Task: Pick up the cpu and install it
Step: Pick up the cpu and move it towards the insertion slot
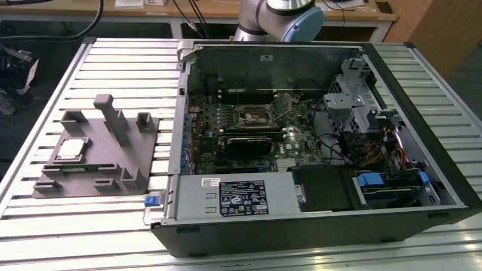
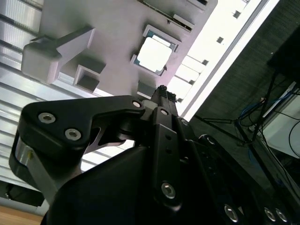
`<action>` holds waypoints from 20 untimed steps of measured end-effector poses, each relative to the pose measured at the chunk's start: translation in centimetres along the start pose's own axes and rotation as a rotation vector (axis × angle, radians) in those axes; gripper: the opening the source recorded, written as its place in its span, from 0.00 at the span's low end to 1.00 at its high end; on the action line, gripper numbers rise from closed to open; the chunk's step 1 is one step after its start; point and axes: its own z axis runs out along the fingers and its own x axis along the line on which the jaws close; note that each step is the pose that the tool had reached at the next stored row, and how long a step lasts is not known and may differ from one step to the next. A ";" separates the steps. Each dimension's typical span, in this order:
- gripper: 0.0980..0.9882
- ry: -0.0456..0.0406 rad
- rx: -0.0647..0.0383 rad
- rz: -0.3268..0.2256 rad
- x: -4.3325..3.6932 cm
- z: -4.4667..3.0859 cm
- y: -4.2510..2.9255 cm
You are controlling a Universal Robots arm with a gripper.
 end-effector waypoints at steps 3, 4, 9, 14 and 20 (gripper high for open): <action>0.08 0.0008 0.000 -0.015 0.02 0.54 -0.08; 0.15 0.0013 0.000 -0.023 0.02 0.71 -0.11; 0.41 0.0023 0.000 -0.039 0.05 1.64 -0.18; 0.61 0.0024 0.000 -0.039 0.05 2.54 -0.22; 0.75 0.0024 0.000 -0.041 -0.16 3.64 -0.22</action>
